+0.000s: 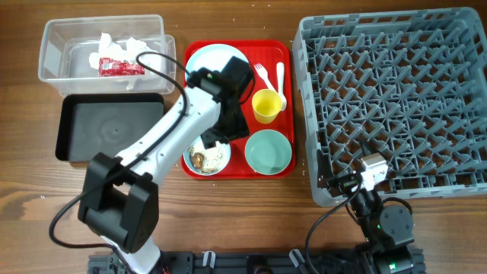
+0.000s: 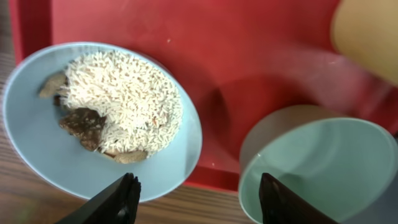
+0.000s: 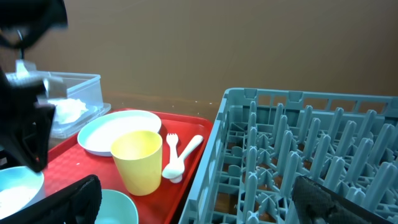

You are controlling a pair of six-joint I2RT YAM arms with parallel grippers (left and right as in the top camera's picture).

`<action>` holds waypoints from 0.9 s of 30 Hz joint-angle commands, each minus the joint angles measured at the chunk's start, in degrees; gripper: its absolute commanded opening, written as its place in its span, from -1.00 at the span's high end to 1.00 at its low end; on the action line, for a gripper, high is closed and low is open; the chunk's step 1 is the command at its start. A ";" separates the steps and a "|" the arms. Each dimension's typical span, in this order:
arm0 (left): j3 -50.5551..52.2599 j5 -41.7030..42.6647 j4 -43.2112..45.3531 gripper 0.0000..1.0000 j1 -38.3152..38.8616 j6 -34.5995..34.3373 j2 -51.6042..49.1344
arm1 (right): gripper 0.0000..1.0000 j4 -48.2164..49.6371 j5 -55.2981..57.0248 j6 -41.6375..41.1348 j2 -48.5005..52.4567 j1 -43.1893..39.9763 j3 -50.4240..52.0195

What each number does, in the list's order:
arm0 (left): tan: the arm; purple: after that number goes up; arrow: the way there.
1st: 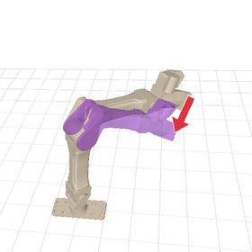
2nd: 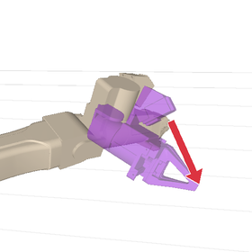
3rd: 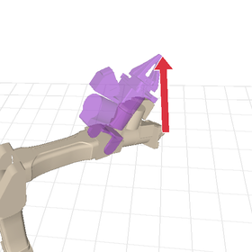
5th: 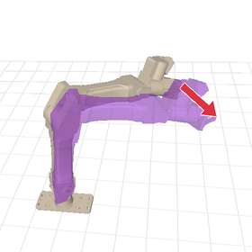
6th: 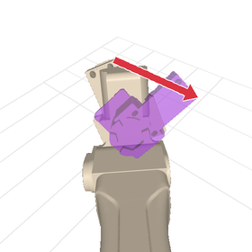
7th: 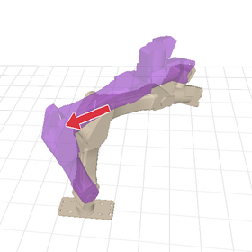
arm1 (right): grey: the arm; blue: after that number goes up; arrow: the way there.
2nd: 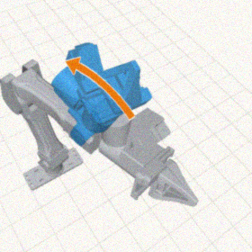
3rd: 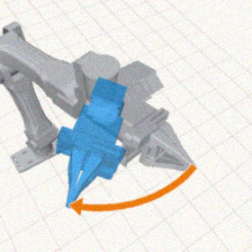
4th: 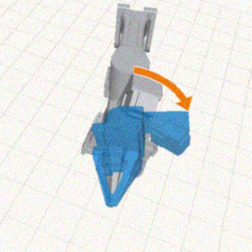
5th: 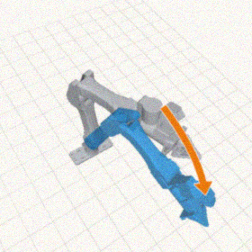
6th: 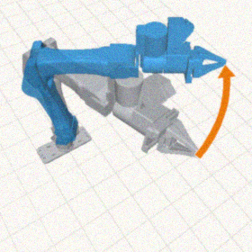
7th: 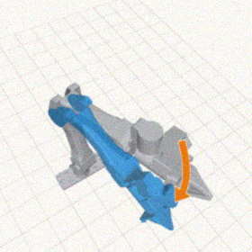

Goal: Sort waste into correct bins and load items into the dishwasher rack
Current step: 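Grasp the rice-filled blue bowl with the left gripper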

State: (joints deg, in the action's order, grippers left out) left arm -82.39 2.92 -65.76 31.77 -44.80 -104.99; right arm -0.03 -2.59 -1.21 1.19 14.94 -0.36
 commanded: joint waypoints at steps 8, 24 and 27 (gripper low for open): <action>12.15 -0.42 15.39 0.27 0.28 -1.92 0.20 | -0.99 0.13 -0.52 -0.33 -0.07 -0.17 0.07; 13.18 -1.97 17.35 0.50 0.28 -1.97 0.20 | -1.00 0.13 -0.52 -0.33 -0.04 -0.17 0.07; 13.18 -2.14 17.33 0.48 0.28 -1.97 0.20 | -1.00 0.13 -0.52 -0.33 -0.04 -0.17 0.07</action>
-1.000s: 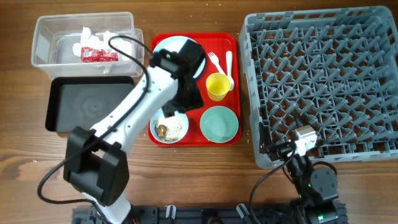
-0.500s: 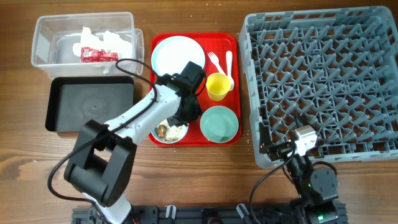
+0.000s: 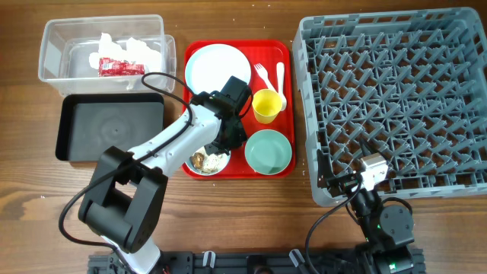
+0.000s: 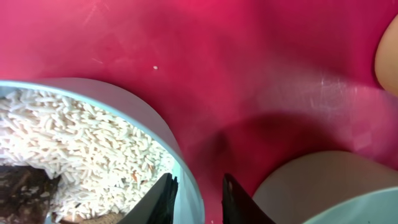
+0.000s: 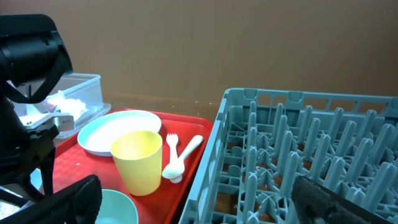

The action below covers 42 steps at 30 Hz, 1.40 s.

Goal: Sort waste into correct bins and load items into the dishwasher rack
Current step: 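Grasp the rice-filled blue bowl with the left gripper, then tip the blue bowl over the black tray to dump the rice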

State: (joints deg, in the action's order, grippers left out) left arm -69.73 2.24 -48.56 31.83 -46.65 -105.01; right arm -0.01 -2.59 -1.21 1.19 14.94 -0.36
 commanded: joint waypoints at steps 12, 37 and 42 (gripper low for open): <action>0.55 -1.51 -0.04 0.60 1.40 -0.11 0.22 | -0.99 0.11 -0.52 -0.31 -0.04 -0.17 0.07; -5.73 -2.97 -6.71 0.92 2.01 12.81 8.70 | -1.00 0.11 -0.52 -0.31 -0.04 -0.17 0.07; -9.33 -1.20 -9.81 0.92 -0.33 18.01 9.46 | -1.00 0.11 -0.52 -0.35 -0.04 -0.17 0.07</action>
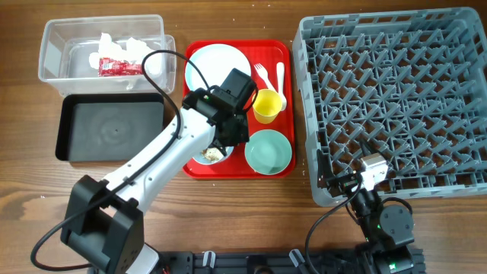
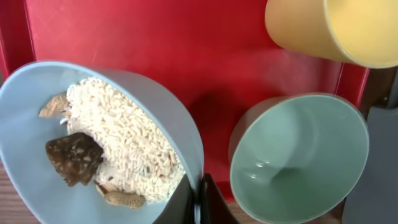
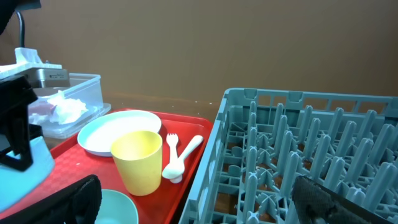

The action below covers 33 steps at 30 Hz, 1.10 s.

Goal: Sort waste into correct bins and load items into the dishwasher rack
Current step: 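Tip the blue bowl over the black tray to dump the rice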

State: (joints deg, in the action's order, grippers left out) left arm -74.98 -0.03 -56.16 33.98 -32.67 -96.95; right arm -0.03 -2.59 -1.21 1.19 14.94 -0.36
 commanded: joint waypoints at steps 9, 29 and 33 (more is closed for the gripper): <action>-9.25 21.62 -9.05 0.92 -27.69 20.44 4.57 | -1.00 0.13 -0.52 -0.35 -0.04 -0.17 0.07; -9.25 68.94 -5.11 0.92 -69.13 36.98 -15.56 | -0.99 0.13 -0.52 -0.33 -0.04 -0.17 0.07; -9.25 74.47 -5.20 0.92 -70.42 36.94 -18.47 | -1.00 0.13 -0.52 -0.31 -0.04 -0.17 0.07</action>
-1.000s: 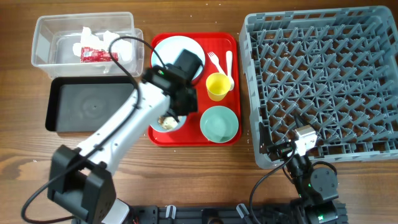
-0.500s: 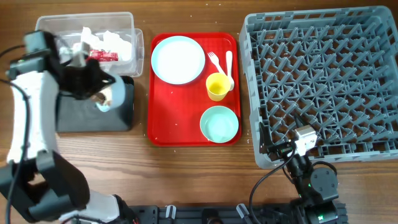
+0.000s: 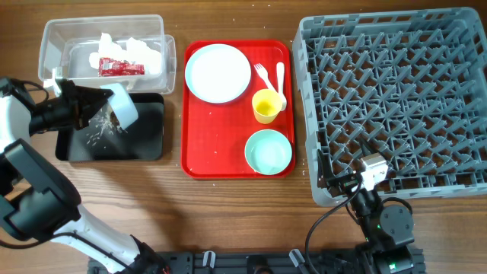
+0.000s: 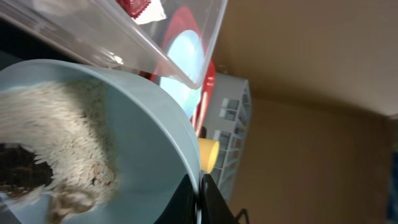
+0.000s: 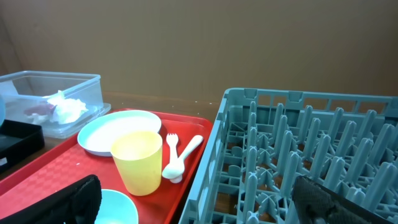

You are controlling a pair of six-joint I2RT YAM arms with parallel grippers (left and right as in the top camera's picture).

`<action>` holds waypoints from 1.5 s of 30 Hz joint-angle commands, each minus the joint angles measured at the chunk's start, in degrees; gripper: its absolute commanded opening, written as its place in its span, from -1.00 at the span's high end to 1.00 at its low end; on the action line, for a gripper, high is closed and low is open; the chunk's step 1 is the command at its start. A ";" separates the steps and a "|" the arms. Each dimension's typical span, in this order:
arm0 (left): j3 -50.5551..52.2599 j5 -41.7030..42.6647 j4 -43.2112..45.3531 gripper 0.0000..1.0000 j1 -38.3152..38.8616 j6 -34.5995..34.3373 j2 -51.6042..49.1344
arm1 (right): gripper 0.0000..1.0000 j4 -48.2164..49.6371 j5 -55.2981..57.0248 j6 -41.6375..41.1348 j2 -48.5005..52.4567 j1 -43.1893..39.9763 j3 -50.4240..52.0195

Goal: Sort waste into correct bins and load items into the dishwasher rack
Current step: 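Tip the blue bowl over the black tray to dump the rice, then return the empty blue bowl to the red tray with the left gripper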

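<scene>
My left gripper (image 4: 199, 186) is shut on the rim of a light-blue bowl (image 4: 137, 143) holding rice and brown scraps (image 4: 56, 143). In the overhead view the bowl (image 3: 125, 107) is tipped on its side over the black bin (image 3: 149, 144), with rice grains (image 3: 97, 132) scattered below it. On the red tray (image 3: 221, 144) are a white plate (image 3: 218, 72), a yellow cup (image 3: 265, 106), a green bowl (image 3: 268, 151), a fork (image 3: 262, 74) and a spoon (image 3: 280, 76). My right gripper (image 5: 199, 208) stands open at the near edge of the grey dish rack (image 3: 396, 91), holding nothing.
A clear bin (image 3: 53, 53) behind the black one holds a red wrapper (image 3: 120, 68) and crumpled tissue (image 3: 122, 44). The rack fills the right side of the wooden table. The left arm reaches in from the far left edge.
The left gripper and rice bowl have gone from above the tray's near left corner to over the black bin. The bowl is now tipped and rice lies in the bin. The right arm is unmoved.
The left gripper was open above the rice bowl on the tray. Then its jaws straddled the bowl's rim. Then it was shut on the rim with the bowl raised off the tray. Now the bowl is tilted over the black bin, spilling rice.
</scene>
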State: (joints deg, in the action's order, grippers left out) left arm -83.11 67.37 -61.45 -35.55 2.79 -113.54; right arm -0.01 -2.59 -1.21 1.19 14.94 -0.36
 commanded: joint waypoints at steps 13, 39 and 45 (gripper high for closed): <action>-1.09 12.96 -7.82 0.92 -6.45 1.53 -2.62 | -1.00 0.11 -0.52 -0.31 -0.02 -0.17 0.07; -1.11 15.56 -19.76 0.92 -6.97 10.56 -2.05 | -0.99 0.11 -0.52 -0.33 -0.02 -0.17 0.07; -1.14 10.49 -22.97 0.92 -2.03 14.80 7.98 | -0.99 0.11 -0.52 -0.33 -0.02 -0.17 0.07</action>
State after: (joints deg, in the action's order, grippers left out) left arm -83.64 80.71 -84.23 -41.12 15.62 -112.03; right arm -0.03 -2.59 -1.21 1.19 14.94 -0.36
